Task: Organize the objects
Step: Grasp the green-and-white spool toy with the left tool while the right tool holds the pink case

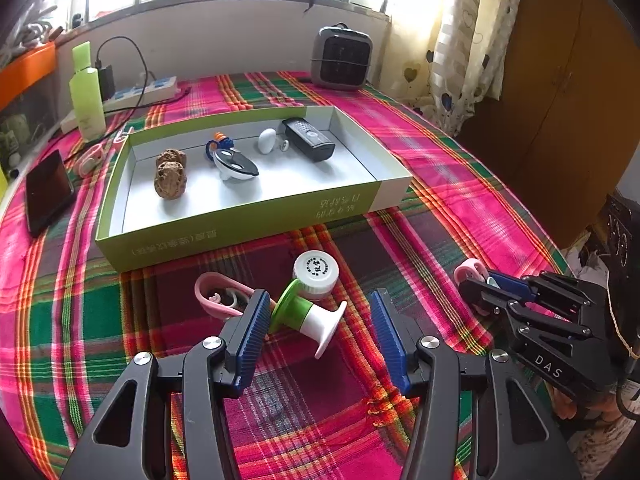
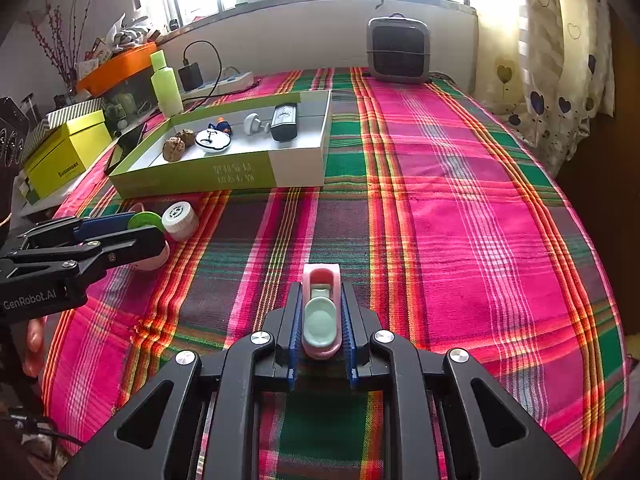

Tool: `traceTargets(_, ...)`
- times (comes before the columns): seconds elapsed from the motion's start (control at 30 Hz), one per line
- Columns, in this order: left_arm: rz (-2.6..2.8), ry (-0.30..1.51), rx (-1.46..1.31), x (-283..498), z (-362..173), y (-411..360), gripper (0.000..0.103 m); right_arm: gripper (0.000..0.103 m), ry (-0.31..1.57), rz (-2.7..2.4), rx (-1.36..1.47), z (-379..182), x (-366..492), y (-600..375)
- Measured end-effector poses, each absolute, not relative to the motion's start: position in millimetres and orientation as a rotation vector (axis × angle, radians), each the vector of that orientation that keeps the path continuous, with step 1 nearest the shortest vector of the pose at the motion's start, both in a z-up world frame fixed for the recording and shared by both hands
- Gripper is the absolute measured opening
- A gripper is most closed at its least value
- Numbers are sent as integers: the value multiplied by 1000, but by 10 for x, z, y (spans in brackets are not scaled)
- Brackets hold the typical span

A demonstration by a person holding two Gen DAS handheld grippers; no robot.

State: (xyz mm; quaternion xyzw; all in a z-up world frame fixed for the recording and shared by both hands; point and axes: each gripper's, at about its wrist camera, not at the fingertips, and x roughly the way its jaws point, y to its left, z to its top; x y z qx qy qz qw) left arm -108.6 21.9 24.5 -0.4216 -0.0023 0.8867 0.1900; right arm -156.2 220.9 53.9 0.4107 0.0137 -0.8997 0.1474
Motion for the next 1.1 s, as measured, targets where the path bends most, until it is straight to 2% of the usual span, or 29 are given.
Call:
traceTargets(0.9,2516,-37,-1264,-1136,108,339,47,18,15,-2586,1177,546,-1553,2282)
traceTargets(1.1,2539,-24,-1269,-1156,106,347,37,18,12,-2582,1176,546,-1551,2287)
